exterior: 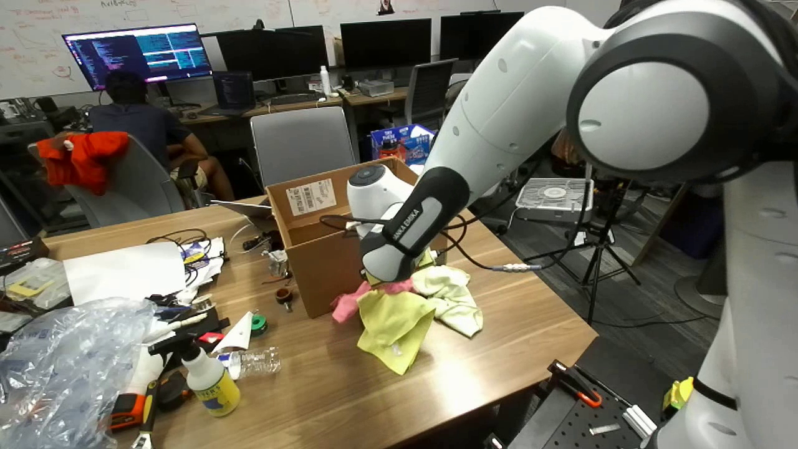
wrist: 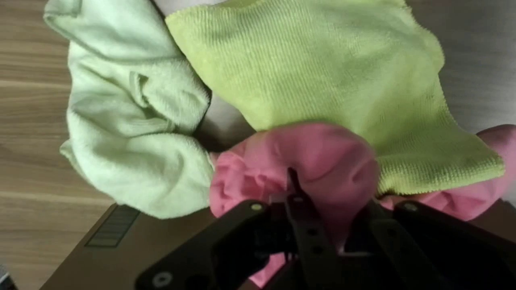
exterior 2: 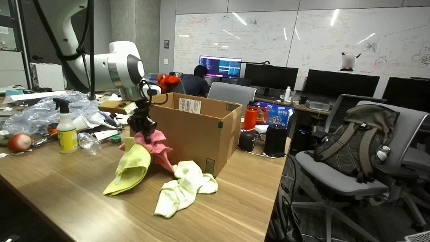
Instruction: Place the two t-shirts and two towels inside the brown box
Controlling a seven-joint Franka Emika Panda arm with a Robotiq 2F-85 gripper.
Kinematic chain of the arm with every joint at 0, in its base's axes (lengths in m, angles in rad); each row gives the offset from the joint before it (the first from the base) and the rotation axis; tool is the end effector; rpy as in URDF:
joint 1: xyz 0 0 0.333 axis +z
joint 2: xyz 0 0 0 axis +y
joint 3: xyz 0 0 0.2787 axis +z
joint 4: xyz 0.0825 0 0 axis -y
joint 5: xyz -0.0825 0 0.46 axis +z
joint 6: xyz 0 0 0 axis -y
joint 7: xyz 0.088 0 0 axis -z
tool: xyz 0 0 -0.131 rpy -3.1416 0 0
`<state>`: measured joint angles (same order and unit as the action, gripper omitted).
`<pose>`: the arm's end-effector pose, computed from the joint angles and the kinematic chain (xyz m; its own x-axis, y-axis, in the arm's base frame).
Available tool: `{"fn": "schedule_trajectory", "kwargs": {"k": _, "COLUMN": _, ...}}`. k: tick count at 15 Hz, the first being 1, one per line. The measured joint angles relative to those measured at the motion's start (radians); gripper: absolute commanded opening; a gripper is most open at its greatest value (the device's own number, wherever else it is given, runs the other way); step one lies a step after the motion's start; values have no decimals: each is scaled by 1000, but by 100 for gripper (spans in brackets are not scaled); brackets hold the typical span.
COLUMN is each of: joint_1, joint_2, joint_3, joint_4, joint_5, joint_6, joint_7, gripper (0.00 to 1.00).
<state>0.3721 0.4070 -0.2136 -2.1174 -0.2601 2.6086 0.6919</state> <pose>0.6132 0.0922 0.1113 0.9435 -0.2709 0.1910 -0.2996 -0.9434 0.1419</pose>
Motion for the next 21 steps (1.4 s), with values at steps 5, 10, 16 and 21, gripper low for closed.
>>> {"fn": "schedule_trajectory", "kwargs": {"k": 5, "joint_1": 10, "joint_2": -111, "joint_3": -25, "joint_4": 0, "joint_5": -243, "joint_6": -32, "joint_7": 193, "gripper": 4}}
{"fn": "schedule_trajectory", "kwargs": {"k": 10, "joint_1": -16, "joint_2": -218, "joint_3": 10, "joint_4": 36, "joint_5": -462, "joint_6": -124, "joint_7": 336, "gripper": 4}}
{"fn": "schedule_trajectory", "kwargs": {"k": 16, "joint_1": -101, "joint_2": -320, "joint_3": 130, "joint_4": 128, "joint_5": -656, "joint_6": -246, "joint_7": 422, "gripper": 4}}
{"fn": "schedule_trajectory", "kwargs": {"k": 21, "joint_1": -153, "joint_2": -363, "joint_3": 209, "joint_4": 242, "joint_5": -723, "joint_6": -317, "joint_7": 429, "gripper": 4}}
